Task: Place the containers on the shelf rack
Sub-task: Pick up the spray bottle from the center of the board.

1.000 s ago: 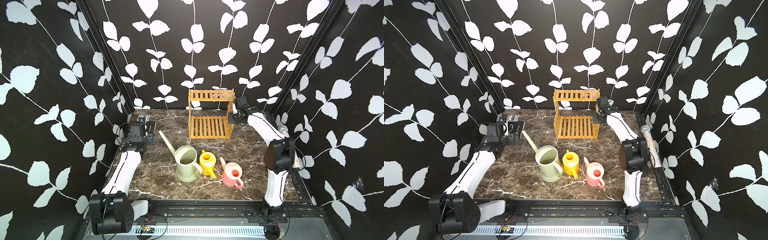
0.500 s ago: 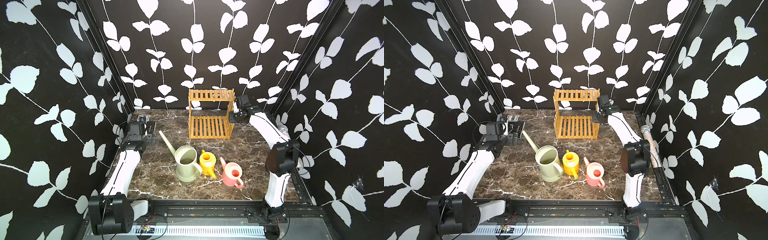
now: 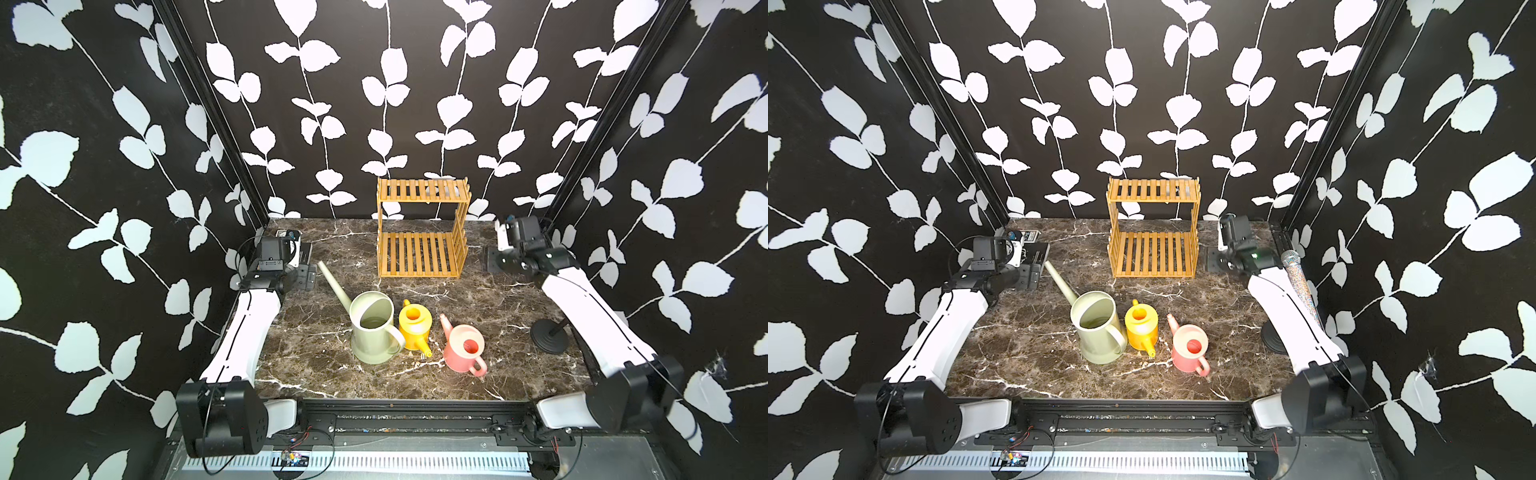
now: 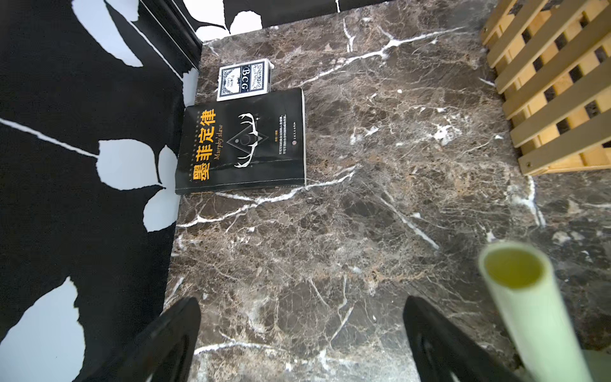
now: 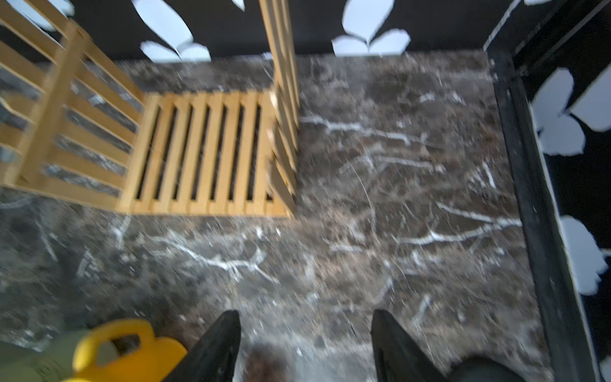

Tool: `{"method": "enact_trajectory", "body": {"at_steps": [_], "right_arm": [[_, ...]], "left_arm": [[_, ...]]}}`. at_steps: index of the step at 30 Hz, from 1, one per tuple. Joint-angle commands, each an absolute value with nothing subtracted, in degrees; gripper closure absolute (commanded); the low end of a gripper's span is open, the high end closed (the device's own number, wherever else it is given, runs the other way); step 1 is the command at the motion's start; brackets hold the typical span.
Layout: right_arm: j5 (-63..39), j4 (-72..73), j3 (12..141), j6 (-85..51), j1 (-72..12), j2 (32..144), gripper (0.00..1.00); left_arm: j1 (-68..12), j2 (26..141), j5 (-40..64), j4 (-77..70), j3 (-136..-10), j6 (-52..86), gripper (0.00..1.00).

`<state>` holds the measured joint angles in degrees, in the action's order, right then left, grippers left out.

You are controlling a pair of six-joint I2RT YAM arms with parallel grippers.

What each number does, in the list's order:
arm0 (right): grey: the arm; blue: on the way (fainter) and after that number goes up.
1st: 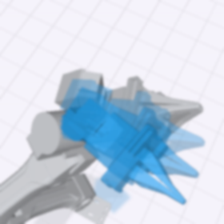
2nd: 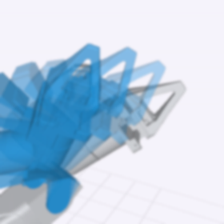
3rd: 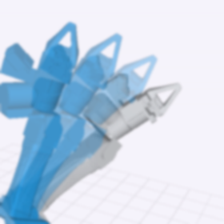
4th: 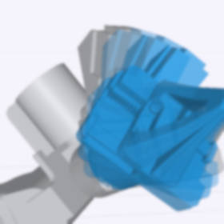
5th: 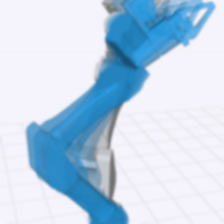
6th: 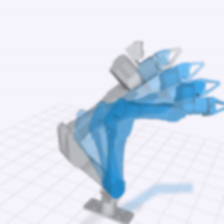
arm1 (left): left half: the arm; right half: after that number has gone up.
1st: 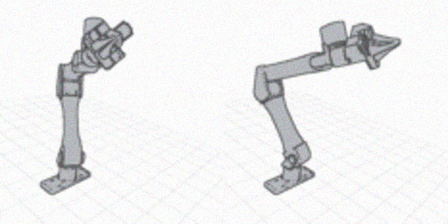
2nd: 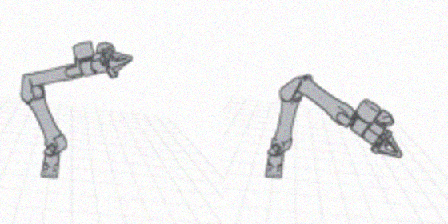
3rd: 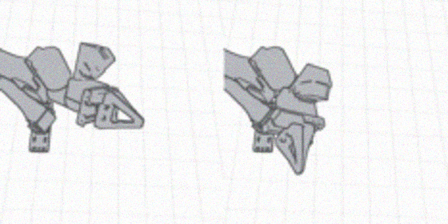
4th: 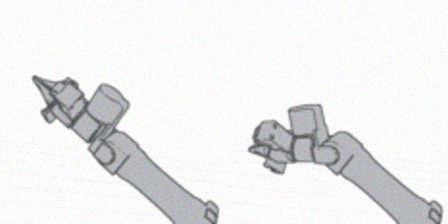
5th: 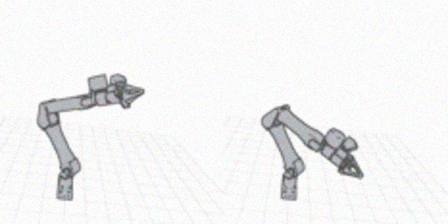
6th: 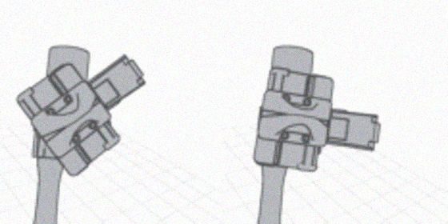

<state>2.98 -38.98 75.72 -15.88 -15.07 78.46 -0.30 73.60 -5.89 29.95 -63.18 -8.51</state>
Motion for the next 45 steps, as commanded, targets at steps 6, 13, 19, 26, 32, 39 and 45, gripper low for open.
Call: {"method": "enact_trajectory", "body": {"at_steps": [6,13,19,26,32,39,45], "right_arm": [[8.0,-36.7,64.4,-13.6,-14.3,67.3,0.20],[13.6,-36.8,55.1,-9.2,-14.0,57.8,0.05],[15.9,-36.4,47.7,-6.2,-13.9,50.1,0.01],[18.2,-33.5,43.9,-6.3,-14.0,45.1,0.01],[23.4,-39.9,47.9,-3.8,-13.9,46.1,0.01],[28.3,-38.1,43.2,0.0,-13.8,40.4,0.01],[29.5,-33.2,37.9,0.9,-14.0,34.3,0.01]], "left_arm": [[-2.1,80.8,-3.3,28.0,-69.6,-7.9,0.01],[-5.5,88.1,-3.9,26.8,-75.7,-8.1,0.01],[-8.7,93.8,-3.4,27.5,-81.2,-7.5,0.01],[-13.4,97.7,-4.9,27.9,-85.2,-8.8,0.01],[-17.3,100.1,-5.2,28.5,-89.0,-9.4,0.01],[-22.6,102.7,-5.7,28.9,-91.5,-10.4,0.01],[-26.2,104.7,-6.7,29.2,-93.7,-11.1,0.01]]}}
